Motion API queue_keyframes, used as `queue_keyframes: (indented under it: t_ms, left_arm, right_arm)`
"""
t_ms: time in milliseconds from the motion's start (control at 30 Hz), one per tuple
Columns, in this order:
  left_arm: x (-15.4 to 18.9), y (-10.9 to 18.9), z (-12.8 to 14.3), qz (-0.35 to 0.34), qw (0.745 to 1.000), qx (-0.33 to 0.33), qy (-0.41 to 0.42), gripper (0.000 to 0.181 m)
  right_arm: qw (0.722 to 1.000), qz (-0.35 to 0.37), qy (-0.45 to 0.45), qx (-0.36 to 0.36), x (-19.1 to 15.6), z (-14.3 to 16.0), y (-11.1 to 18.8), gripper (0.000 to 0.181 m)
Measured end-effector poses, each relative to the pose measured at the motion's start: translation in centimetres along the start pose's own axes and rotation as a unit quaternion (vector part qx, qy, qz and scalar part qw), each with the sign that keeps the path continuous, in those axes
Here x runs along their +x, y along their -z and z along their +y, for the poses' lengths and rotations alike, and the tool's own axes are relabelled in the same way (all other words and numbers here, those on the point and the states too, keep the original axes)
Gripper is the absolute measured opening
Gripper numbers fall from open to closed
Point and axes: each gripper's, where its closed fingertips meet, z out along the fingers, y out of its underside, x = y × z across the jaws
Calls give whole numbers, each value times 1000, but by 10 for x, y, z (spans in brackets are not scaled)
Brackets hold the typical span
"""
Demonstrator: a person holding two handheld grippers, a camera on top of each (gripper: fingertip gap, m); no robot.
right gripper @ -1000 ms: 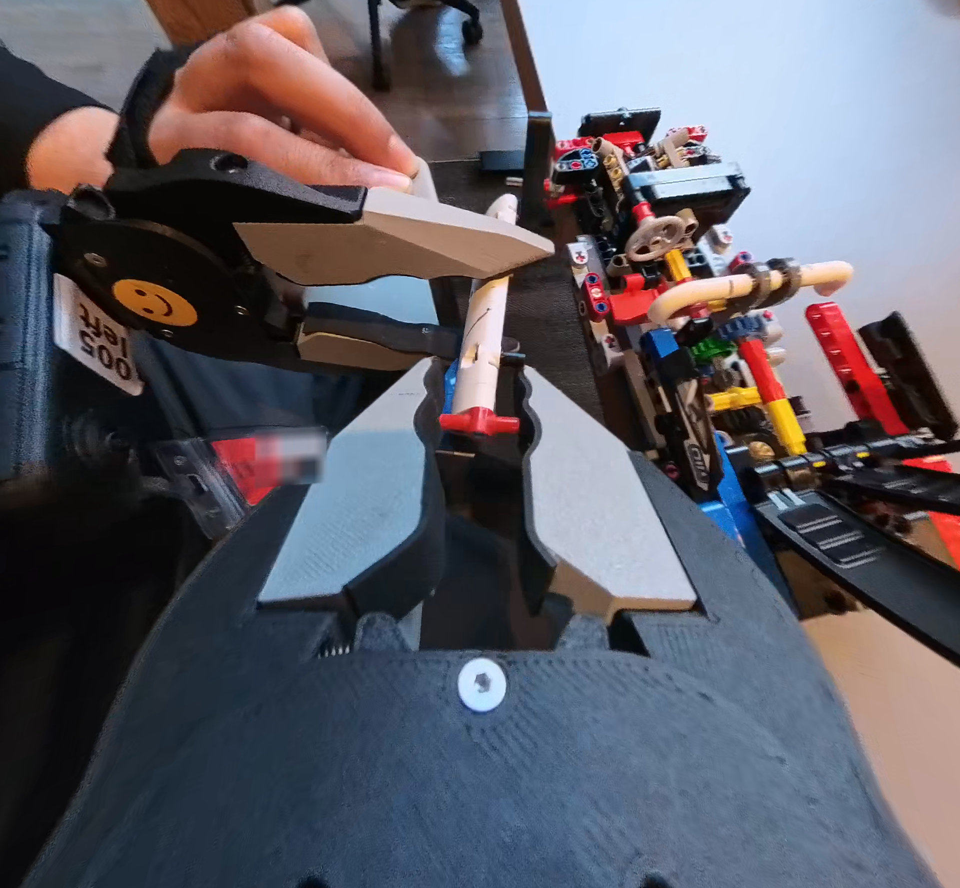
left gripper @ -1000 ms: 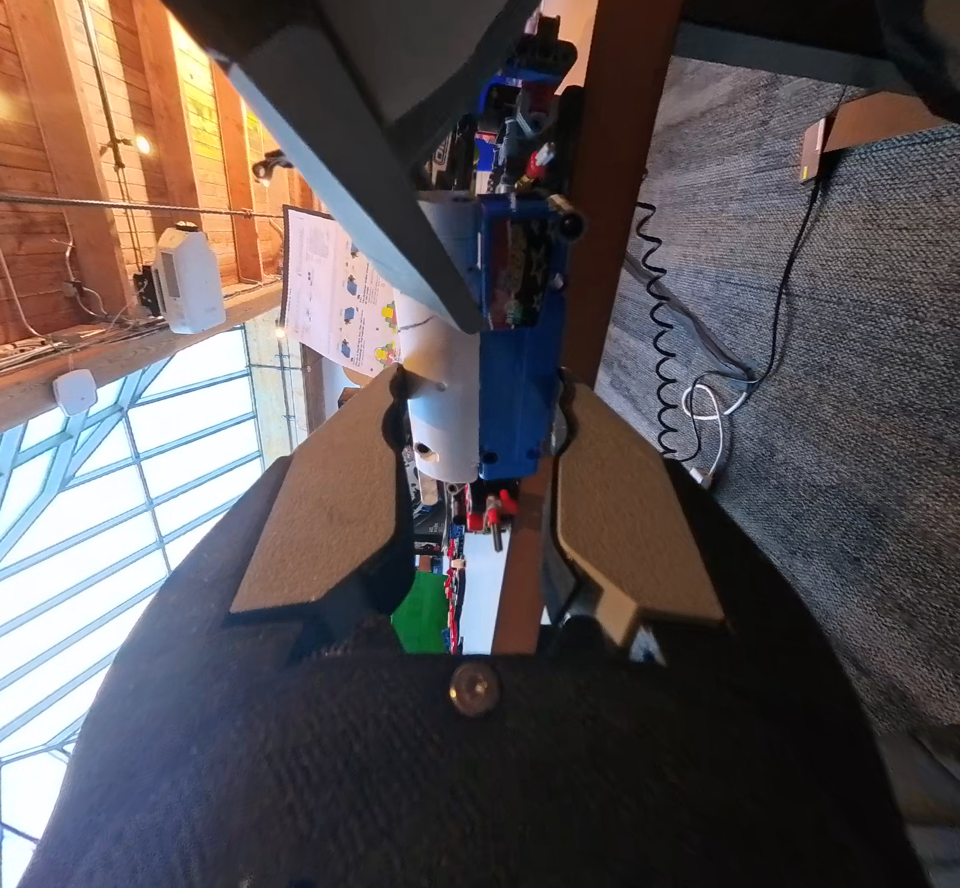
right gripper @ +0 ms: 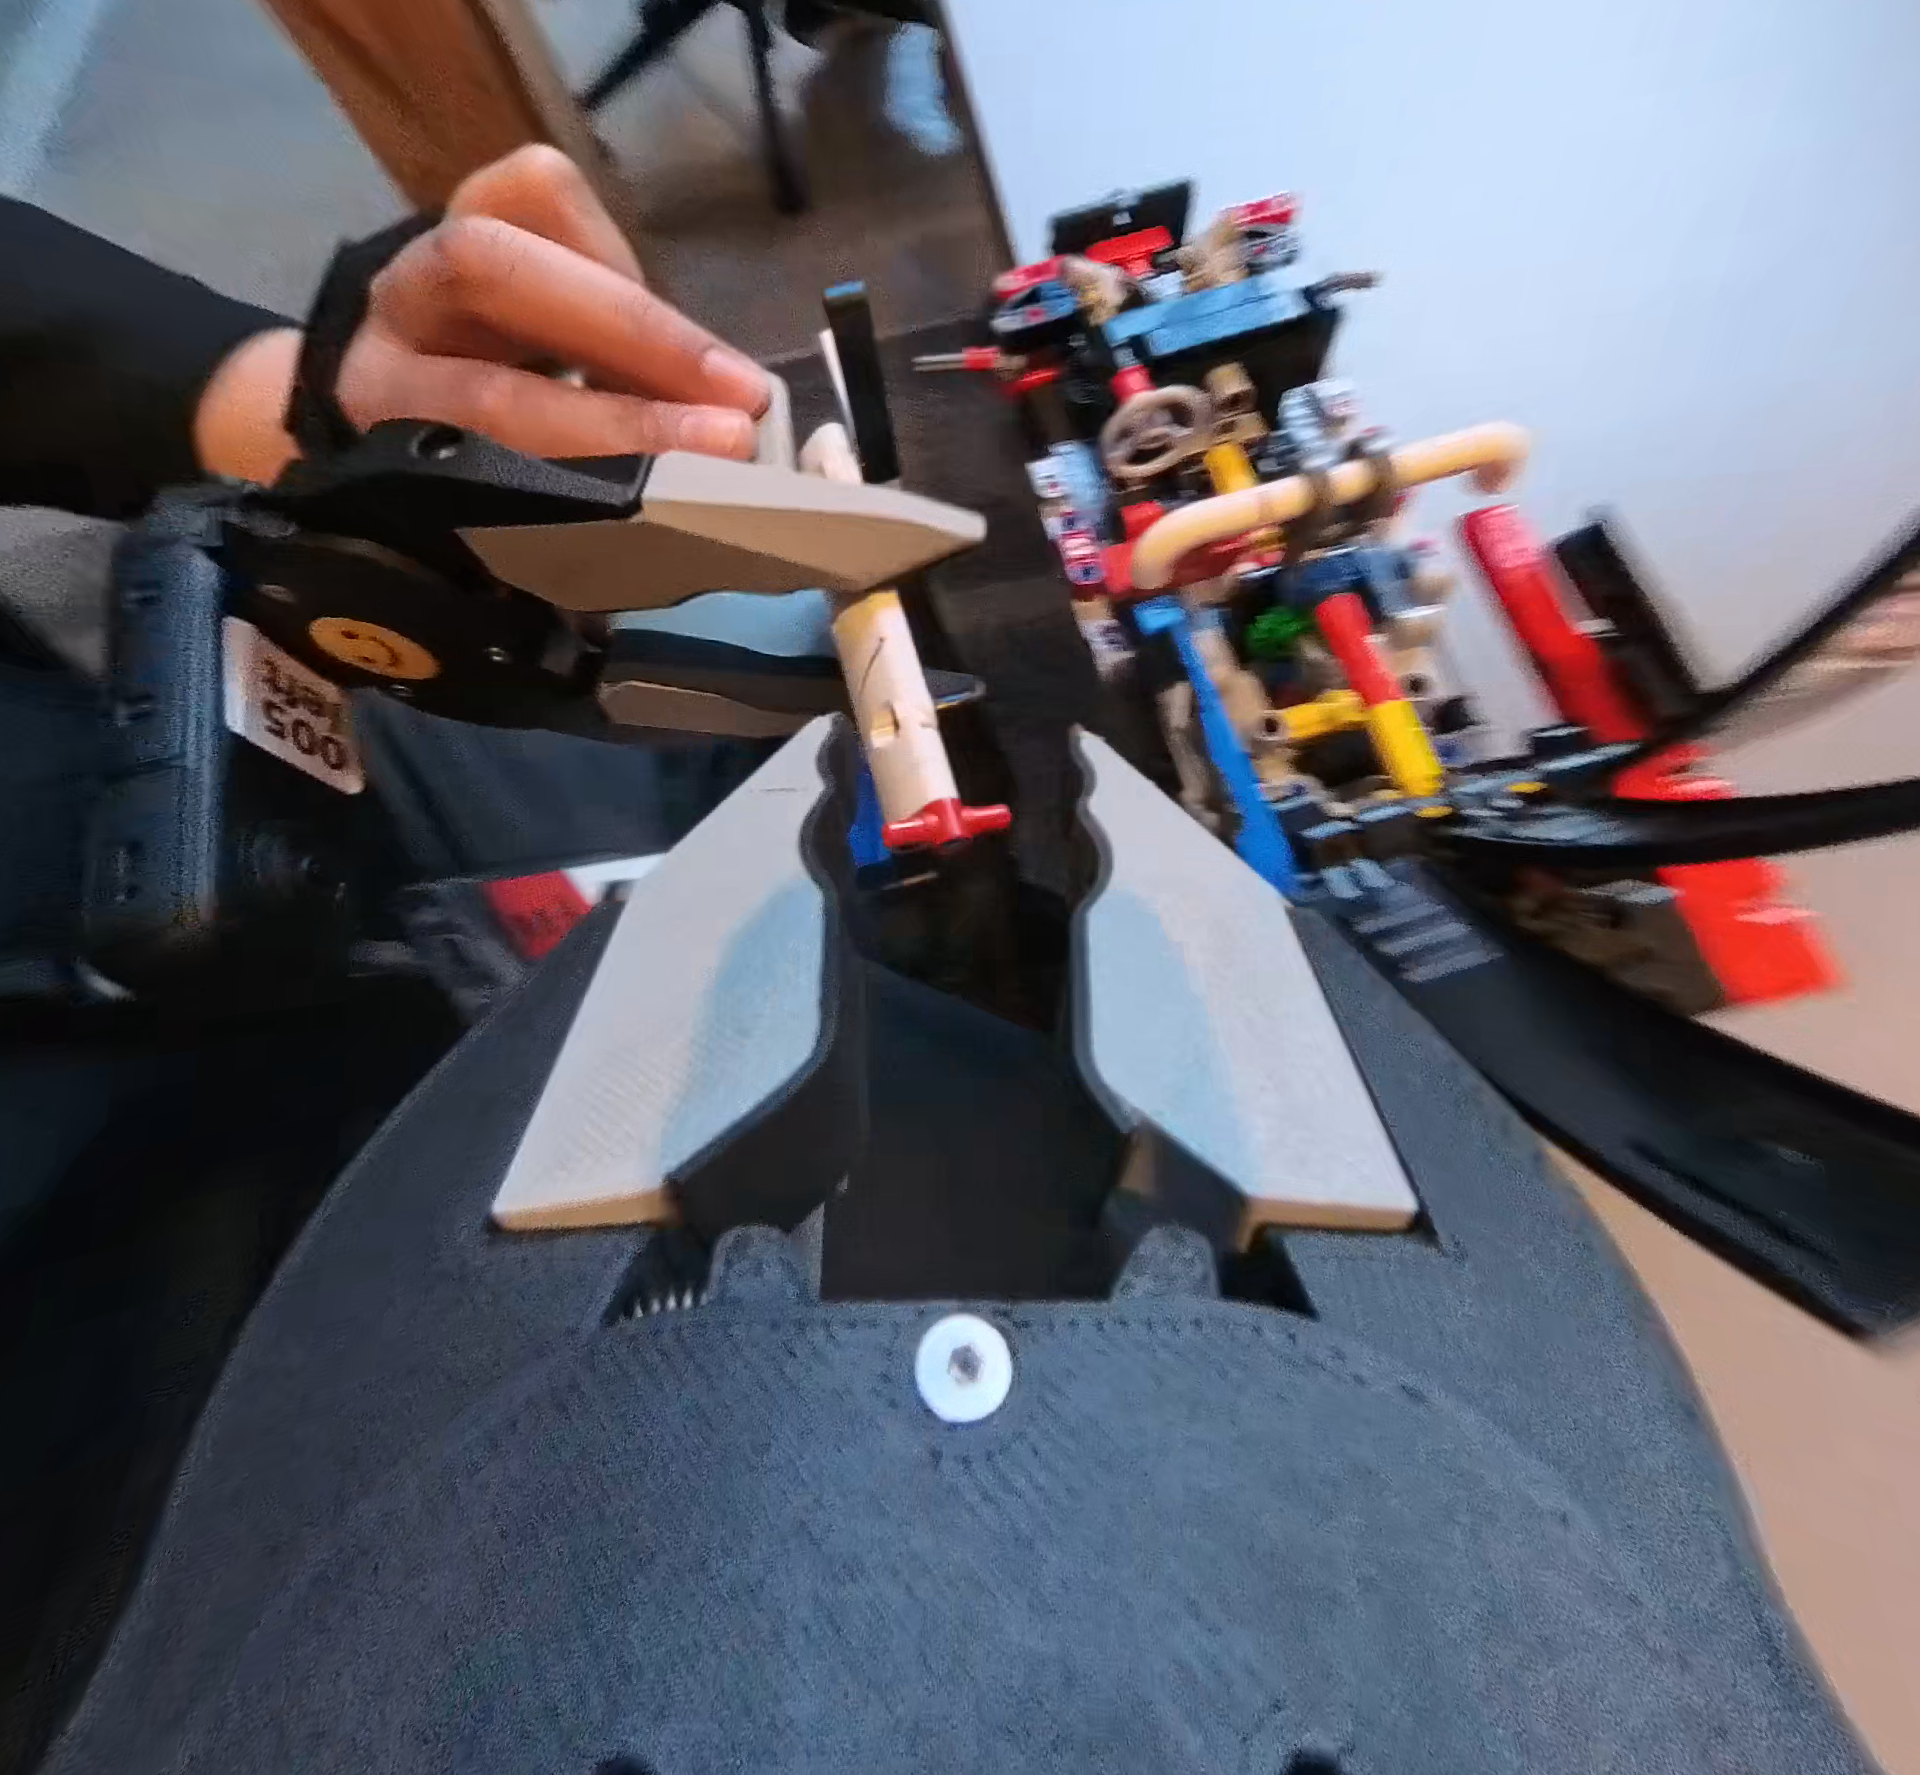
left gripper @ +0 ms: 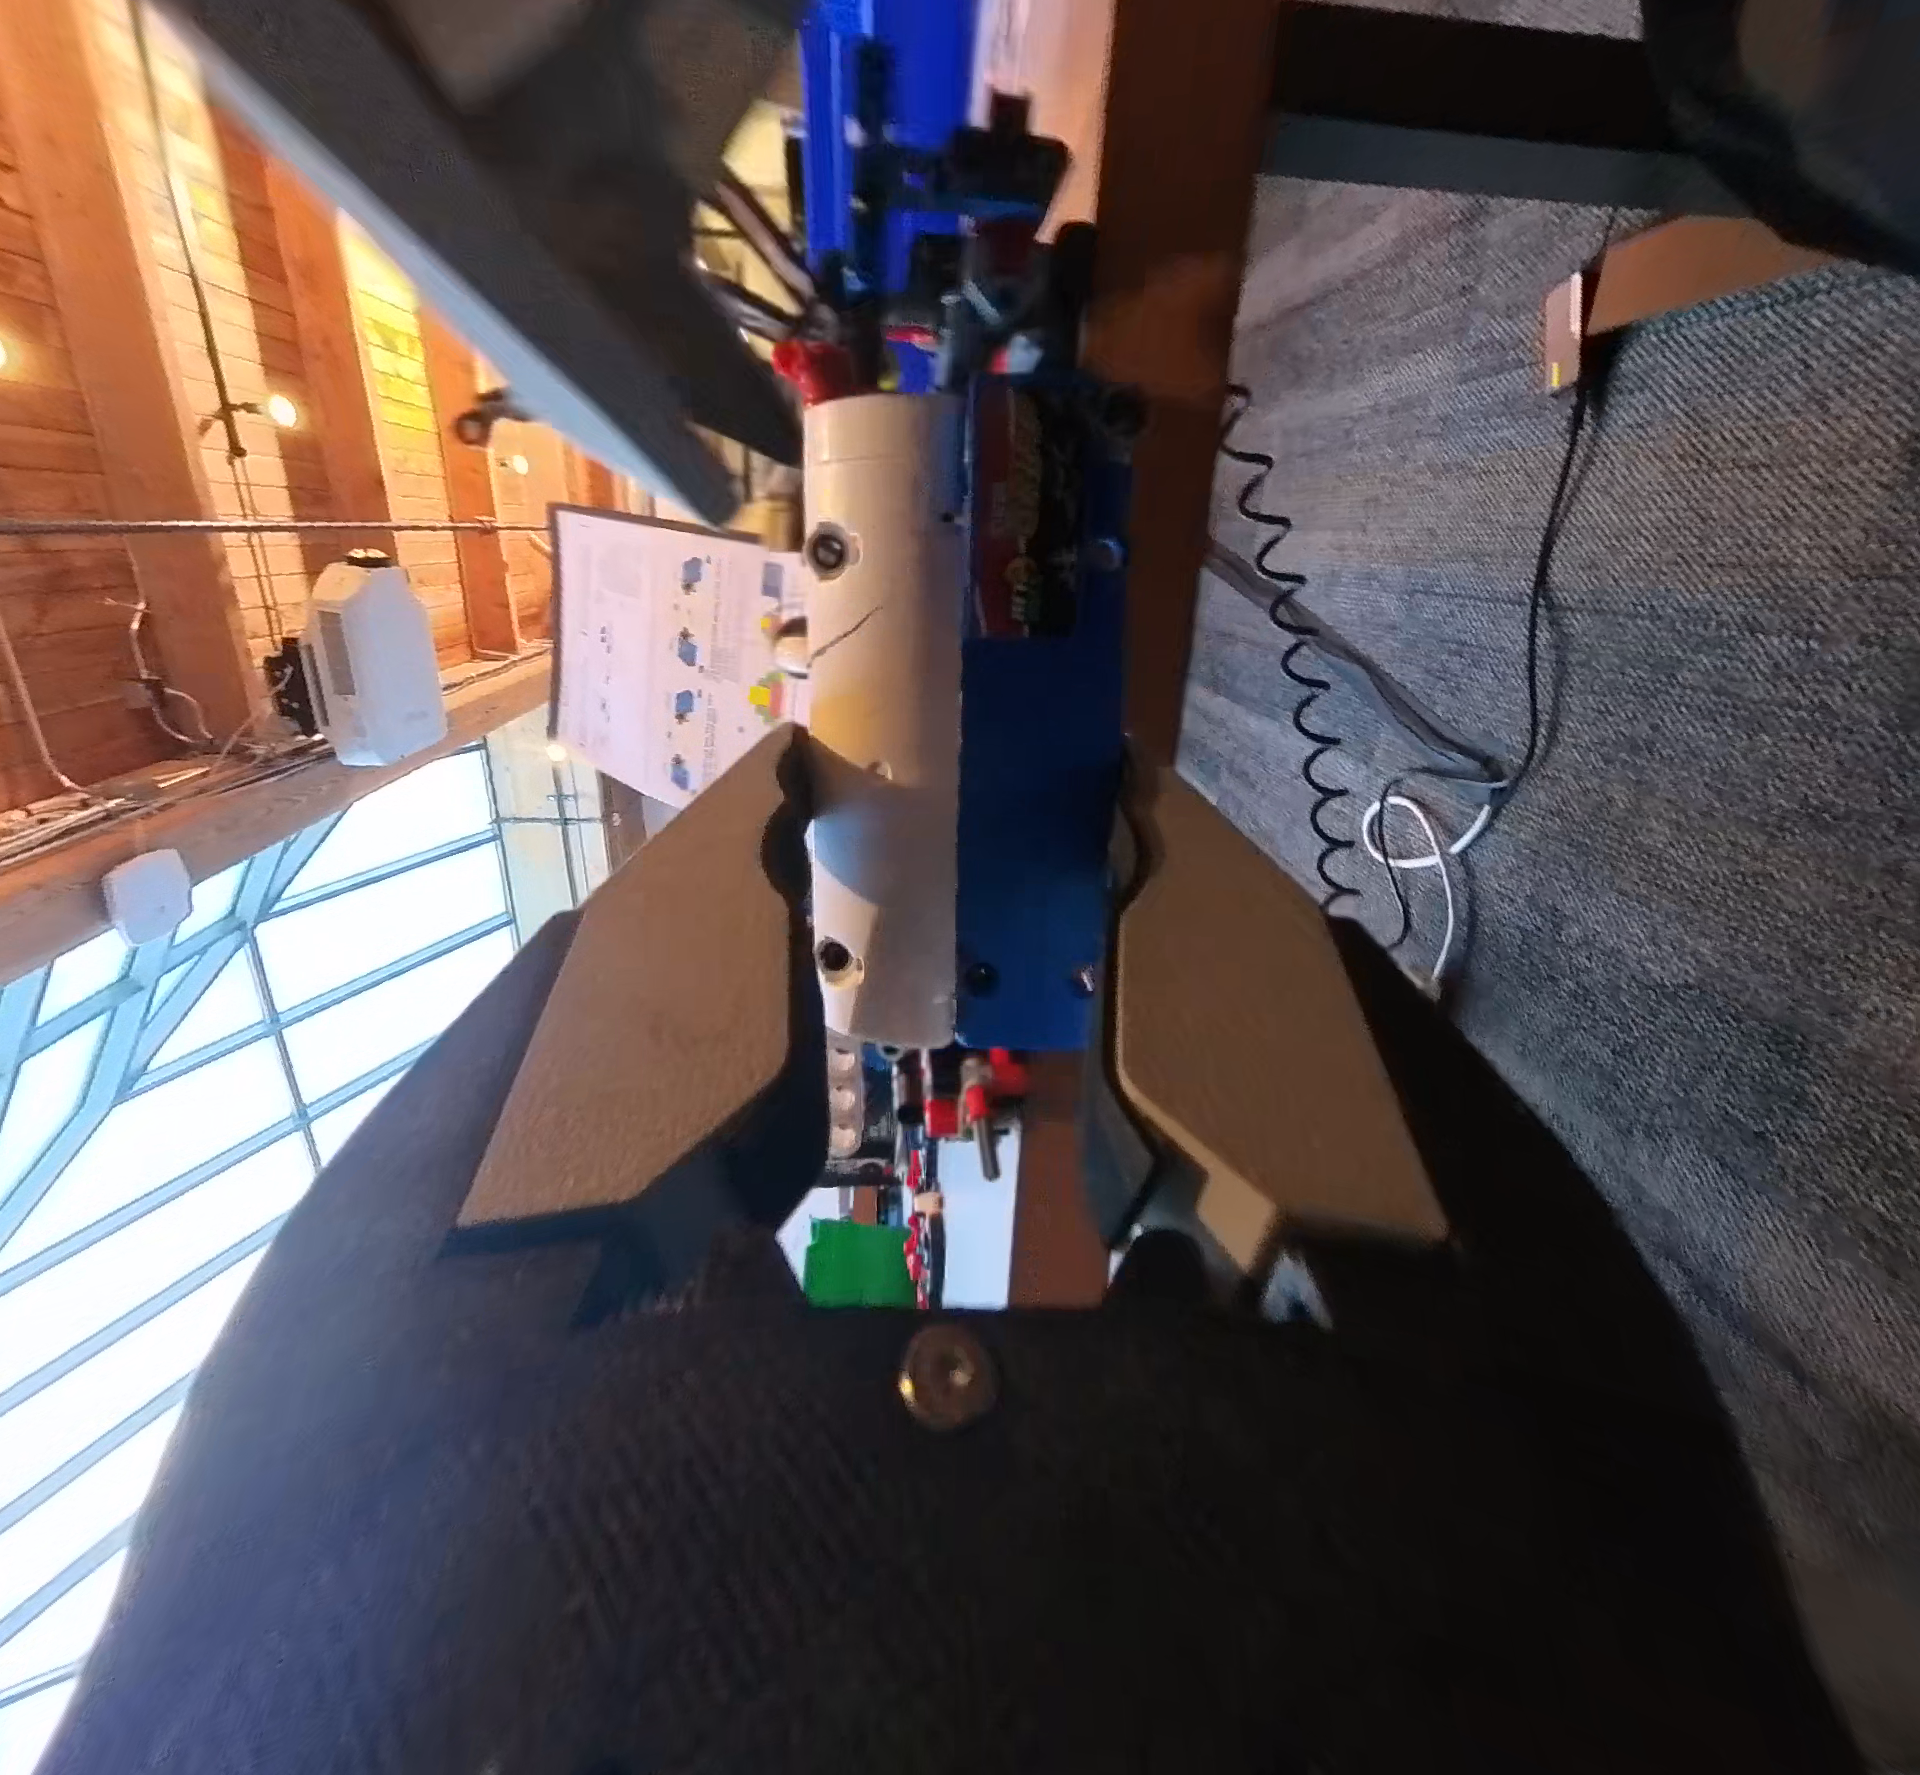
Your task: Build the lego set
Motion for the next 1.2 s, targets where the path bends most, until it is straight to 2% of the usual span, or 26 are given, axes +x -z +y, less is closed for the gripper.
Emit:
queue_keyframes:
  t_ms: [167,300,467,567,633,700,767,800,900,967,1000,1067,1133,1200]
  left_arm:
    - [10,-8,6,28,1000,-8,-6,54]
    - [4,-11,8,21,999,17,-27,54]
    - [1,-14,18,9,999,14,-39,54]
    - [-2,4,16,11,999,43,-9,54]
    - [-6,28,8,22,993,104,41,54]
    - [-18,54,-2,29,980,168,101,54]
    - [-26,75,-16,84,950,226,198,53]
    - [-31,83,-24,118,925,248,264,53]
    - [-50,100,-46,201,806,320,455,54]
    - [-64,111,-57,231,736,371,517,54]
    - [-72,112,-58,231,705,387,548,54]
    - [-79,115,-63,250,636,416,599,54]
    - [-77,113,-68,264,603,426,620,54]
    - [-76,113,-74,275,588,434,625,54]
  right_arm:
    - [995,58,70,-32,15,-15,13,41]
    - [989,74,112,-66,19,-20,1,47]
    - [979,91,150,-102,21,-18,-13,48]
    - [976,94,187,-60,4,-26,0,37]
    - [972,91,214,-30,-6,-23,11,25]
    - [974,49,220,12,-23,-15,16,20]
    - [977,-3,200,75,-47,-15,17,20]
    - [975,-27,193,107,-61,-18,16,20]
    - [961,-29,215,169,-88,-28,13,23]
    - [954,12,232,191,-88,-37,18,22]
    - [952,21,227,205,-87,-41,23,16]
    - [949,9,204,239,-91,-50,32,11]
    - [947,-2,189,260,-95,-57,37,11]
    - [945,6,182,271,-95,-61,42,9]
